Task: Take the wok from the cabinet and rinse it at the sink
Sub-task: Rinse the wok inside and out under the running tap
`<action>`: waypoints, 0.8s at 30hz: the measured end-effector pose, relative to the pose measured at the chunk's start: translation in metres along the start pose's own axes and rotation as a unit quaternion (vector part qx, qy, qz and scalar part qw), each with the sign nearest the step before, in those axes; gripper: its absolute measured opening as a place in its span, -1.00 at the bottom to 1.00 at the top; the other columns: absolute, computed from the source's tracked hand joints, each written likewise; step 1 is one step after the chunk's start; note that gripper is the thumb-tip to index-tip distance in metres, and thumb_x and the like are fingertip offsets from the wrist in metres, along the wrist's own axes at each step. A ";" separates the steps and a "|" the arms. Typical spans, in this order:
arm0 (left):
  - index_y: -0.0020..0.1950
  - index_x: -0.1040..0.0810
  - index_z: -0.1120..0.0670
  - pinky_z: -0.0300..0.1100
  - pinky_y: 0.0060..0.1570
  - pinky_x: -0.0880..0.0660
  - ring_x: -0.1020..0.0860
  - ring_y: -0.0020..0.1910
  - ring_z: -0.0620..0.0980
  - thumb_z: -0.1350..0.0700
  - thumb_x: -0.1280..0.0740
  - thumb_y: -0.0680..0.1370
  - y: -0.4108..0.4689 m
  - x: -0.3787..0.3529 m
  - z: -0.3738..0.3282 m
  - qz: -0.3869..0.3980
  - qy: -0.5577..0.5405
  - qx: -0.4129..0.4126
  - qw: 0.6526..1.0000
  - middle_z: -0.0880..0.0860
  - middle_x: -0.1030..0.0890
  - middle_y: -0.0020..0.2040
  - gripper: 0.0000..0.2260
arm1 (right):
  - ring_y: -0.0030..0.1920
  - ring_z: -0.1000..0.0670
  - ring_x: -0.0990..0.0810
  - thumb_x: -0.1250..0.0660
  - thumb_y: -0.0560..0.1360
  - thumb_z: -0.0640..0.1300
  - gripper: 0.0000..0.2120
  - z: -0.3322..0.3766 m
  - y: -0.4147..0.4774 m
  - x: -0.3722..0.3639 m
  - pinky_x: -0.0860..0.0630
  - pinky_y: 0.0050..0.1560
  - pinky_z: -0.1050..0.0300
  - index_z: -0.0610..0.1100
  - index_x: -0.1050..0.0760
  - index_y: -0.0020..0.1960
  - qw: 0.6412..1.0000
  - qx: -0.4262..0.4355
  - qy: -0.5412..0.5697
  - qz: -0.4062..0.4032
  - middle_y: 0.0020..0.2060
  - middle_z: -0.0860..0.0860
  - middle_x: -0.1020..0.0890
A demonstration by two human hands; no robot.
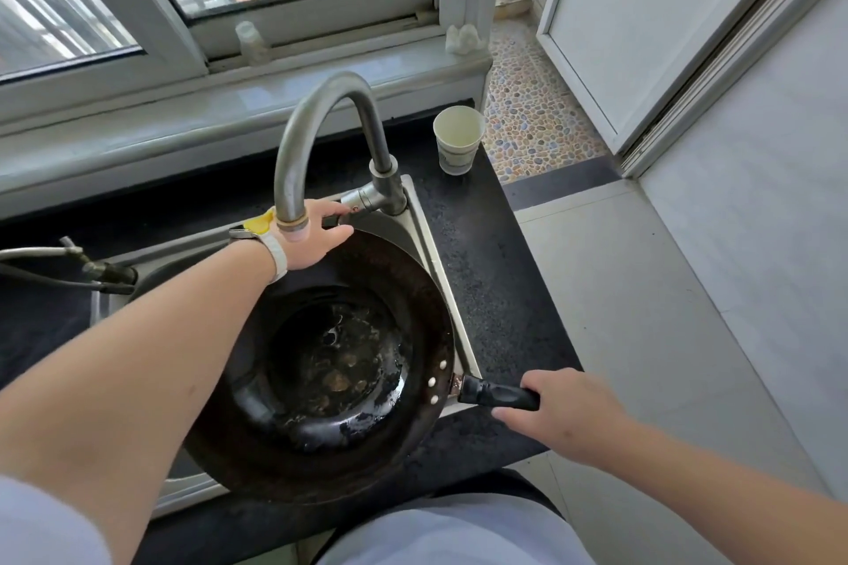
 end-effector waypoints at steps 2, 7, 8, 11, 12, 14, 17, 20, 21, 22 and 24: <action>0.39 -0.49 -0.12 -0.10 0.20 -0.43 -0.55 0.22 0.13 -0.13 -0.30 0.57 0.002 0.001 0.009 0.022 0.021 0.001 1.000 0.06 -0.56 0.33 -0.61 | -0.32 0.08 -0.54 -0.23 0.42 0.44 -0.53 0.000 -0.001 -0.001 -0.33 -0.38 0.19 0.02 -0.44 -0.22 1.000 -0.002 0.001 -0.001 -0.38 0.08 -0.56; 0.42 -0.46 -0.11 -0.14 0.19 -0.40 -0.55 0.21 0.10 -0.12 -0.31 0.58 0.008 0.002 0.016 0.069 0.009 -0.005 0.998 0.09 -0.55 0.34 -0.59 | -0.29 0.05 -0.57 -0.22 0.41 0.44 -0.51 -0.001 -0.004 -0.005 -0.37 -0.34 0.15 -0.01 -0.44 -0.22 1.000 -0.010 0.011 0.003 -0.38 0.08 -0.55; 0.43 -0.46 -0.10 -0.17 0.15 -0.39 -0.56 0.17 0.08 -0.11 -0.31 0.58 0.009 0.003 0.017 0.076 0.007 -0.008 0.997 0.10 -0.56 0.33 -0.59 | -0.30 0.05 -0.57 -0.22 0.41 0.44 -0.51 -0.001 -0.004 -0.006 -0.37 -0.35 0.15 -0.01 -0.45 -0.21 1.000 -0.011 0.011 0.003 -0.38 0.08 -0.55; 0.45 -0.43 -0.08 -0.13 0.22 -0.37 -0.52 0.26 0.10 -0.09 -0.30 0.60 0.011 0.004 0.016 0.089 0.006 -0.013 0.996 0.12 -0.51 0.38 -0.58 | -0.31 0.06 -0.56 -0.23 0.41 0.44 -0.52 0.001 -0.005 -0.006 -0.37 -0.36 0.16 0.00 -0.45 -0.21 1.000 -0.014 0.011 0.002 -0.38 0.07 -0.56; 0.45 -0.42 -0.08 -0.12 0.25 -0.36 -0.50 0.30 0.12 -0.09 -0.29 0.60 0.011 0.004 0.017 0.092 0.006 -0.015 0.996 0.11 -0.50 0.39 -0.58 | -0.31 0.06 -0.56 -0.23 0.41 0.44 -0.51 0.001 -0.005 -0.007 -0.38 -0.35 0.16 0.00 -0.45 -0.21 1.000 -0.015 0.010 0.001 -0.38 0.07 -0.56; 0.47 -0.40 -0.08 -0.10 0.27 -0.37 -0.50 0.31 0.13 -0.11 -0.28 0.60 0.008 0.005 0.016 0.097 0.008 -0.017 0.995 0.11 -0.50 0.39 -0.56 | -0.30 0.05 -0.57 -0.23 0.41 0.44 -0.51 0.001 -0.005 -0.007 -0.39 -0.33 0.15 -0.01 -0.46 -0.20 1.000 -0.015 0.011 0.001 -0.37 0.07 -0.57; 0.51 -0.32 -0.09 0.02 0.39 -0.35 -0.44 0.39 0.13 -0.19 -0.25 0.58 -0.002 0.011 0.020 0.092 -0.002 -0.002 0.996 0.09 -0.44 0.46 -0.48 | -0.30 0.04 -0.59 -0.23 0.41 0.43 -0.51 0.001 -0.003 -0.007 -0.45 -0.31 0.13 -0.01 -0.48 -0.18 1.000 -0.014 0.010 0.007 -0.36 0.06 -0.58; 0.48 -0.38 -0.01 0.01 0.30 -0.40 -0.46 0.34 0.20 -0.11 -0.27 0.60 -0.025 0.021 0.027 0.050 0.022 0.025 0.998 0.14 -0.49 0.39 -0.54 | -0.31 0.05 -0.58 -0.23 0.42 0.43 -0.53 0.001 -0.002 -0.007 -0.43 -0.32 0.14 0.00 -0.47 -0.20 1.000 -0.013 0.004 0.007 -0.36 0.07 -0.59; 0.44 -0.42 0.03 -0.01 0.25 -0.41 -0.48 0.31 0.20 -0.05 -0.29 0.60 -0.035 0.024 0.032 0.024 0.022 0.026 0.999 0.15 -0.51 0.37 -0.57 | -0.31 0.05 -0.58 -0.23 0.42 0.43 -0.52 0.002 -0.001 -0.007 -0.43 -0.32 0.14 0.00 -0.47 -0.19 1.000 -0.011 0.000 0.006 -0.36 0.07 -0.59; 0.43 -0.44 0.05 -0.03 0.25 -0.40 -0.48 0.31 0.18 -0.01 -0.31 0.59 -0.048 0.026 0.037 0.008 0.017 0.023 1.000 0.13 -0.51 0.38 -0.59 | -0.30 0.06 -0.59 -0.23 0.42 0.43 -0.52 0.003 0.000 -0.007 -0.44 -0.31 0.14 0.00 -0.47 -0.19 1.000 -0.009 -0.005 0.005 -0.35 0.07 -0.60; 0.44 -0.44 0.05 -0.06 0.32 -0.36 -0.46 0.37 0.10 0.02 -0.34 0.58 -0.075 0.027 0.051 0.002 0.005 0.023 1.000 0.06 -0.50 0.41 -0.57 | -0.32 0.07 -0.58 -0.22 0.41 0.44 -0.52 0.006 0.002 -0.009 -0.45 -0.31 0.15 0.01 -0.48 -0.18 1.000 -0.008 -0.009 0.004 -0.36 0.08 -0.60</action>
Point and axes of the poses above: each hand's wrist, its own y-axis towards the middle knuckle, its own x-axis out of the back of the hand, z = x × y, the point moved 1 cm from there along y, towards the middle knuckle
